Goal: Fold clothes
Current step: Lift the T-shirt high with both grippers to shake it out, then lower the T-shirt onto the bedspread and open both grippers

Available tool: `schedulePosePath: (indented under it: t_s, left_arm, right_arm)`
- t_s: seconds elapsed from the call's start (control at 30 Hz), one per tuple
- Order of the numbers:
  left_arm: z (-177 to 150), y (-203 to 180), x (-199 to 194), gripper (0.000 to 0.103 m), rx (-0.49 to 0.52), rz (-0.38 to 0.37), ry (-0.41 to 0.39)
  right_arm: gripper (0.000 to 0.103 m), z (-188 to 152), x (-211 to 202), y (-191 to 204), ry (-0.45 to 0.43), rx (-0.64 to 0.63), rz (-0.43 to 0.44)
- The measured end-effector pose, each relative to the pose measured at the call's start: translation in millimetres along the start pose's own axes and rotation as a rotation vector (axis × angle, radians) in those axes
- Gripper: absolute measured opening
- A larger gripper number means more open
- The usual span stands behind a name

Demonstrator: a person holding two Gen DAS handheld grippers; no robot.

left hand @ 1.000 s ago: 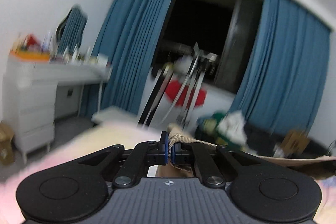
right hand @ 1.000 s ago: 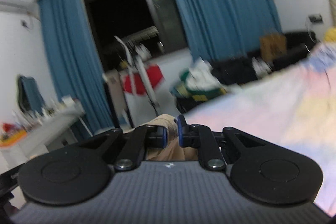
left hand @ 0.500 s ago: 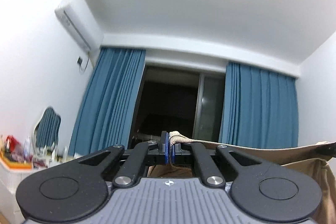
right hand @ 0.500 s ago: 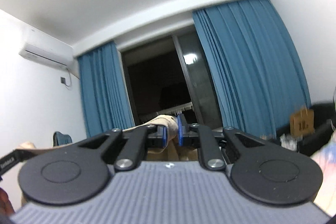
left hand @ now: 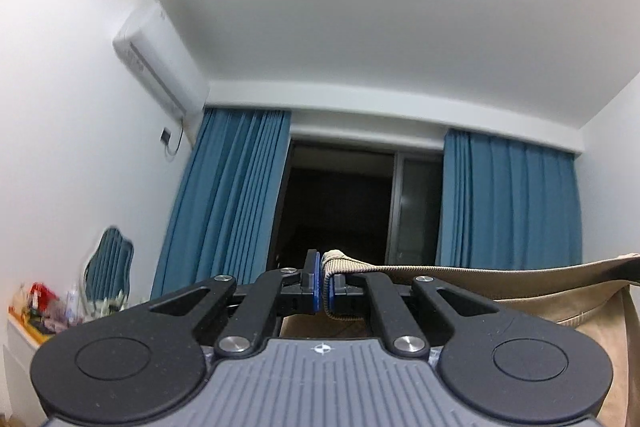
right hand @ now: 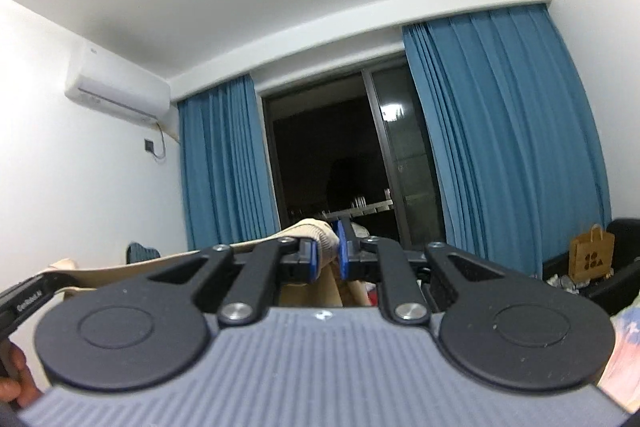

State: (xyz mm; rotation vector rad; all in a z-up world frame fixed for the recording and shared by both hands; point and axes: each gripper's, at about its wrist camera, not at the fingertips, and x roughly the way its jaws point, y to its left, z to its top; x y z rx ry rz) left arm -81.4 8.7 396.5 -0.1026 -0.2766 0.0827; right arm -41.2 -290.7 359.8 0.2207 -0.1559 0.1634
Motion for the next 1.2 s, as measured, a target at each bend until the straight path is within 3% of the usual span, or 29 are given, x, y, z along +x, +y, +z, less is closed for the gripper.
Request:
schedulePosePath:
  t_s: [0.17,0.37,0.47,0.67,0.8,0.9,1.0,1.13,1.17,1.2]
  left_arm:
    - [-80.7,-2.8,65.3,0.005,0.047,0.046,0.102]
    - [-188.7,1.1,163.2,0.006,0.076,0.093,0.234]
    - [-271.2,-1.1,226.4,0.006,0.101,0.114,0.323]
    - [-460.4,-8.1,325.1,0.007,0.178,0.126,0.512]
    - [-583.6,-4.2,354.1,0.007,0.231,0.107,0.677]
    - [-647.1,2.8,374.3,0.007,0.250,0.097,0.816]
    - [-688.6,12.2,389.7,0.007,0.257,0.105,0.883]
    - [-691.7,15.1,386.8,0.007,0.264,0.106,0.876]
    - [-691.6,14.7,383.5,0.010,0.268,0.104,0.876]
    - [-688.2,15.2,383.3,0.019,0.265,0.111,0.877]
  right_arm:
    - [0.013,-60.3,69.4,-15.1,0.105,0.019,-0.049]
    - [0.013,-156.2,179.8,-36.2,0.211,-0.084,-0.138]
    - [0.013,-209.1,240.8,-50.4,0.265,-0.081,-0.180]
    - [0.012,-362.6,358.5,-109.9,0.470,-0.017,-0.220]
    - [0.012,-459.0,406.8,-141.2,0.620,-0.030,-0.224]
    - [0.012,-516.8,421.8,-160.3,0.705,0.008,-0.227]
    - [0.011,-555.2,431.6,-172.9,0.758,0.088,-0.240]
    - [0.013,-565.7,428.5,-172.0,0.763,0.103,-0.232]
    - [0.013,-563.7,427.4,-171.2,0.764,0.104,-0.222]
    - [0.014,-562.6,427.3,-172.0,0.778,0.115,-0.214]
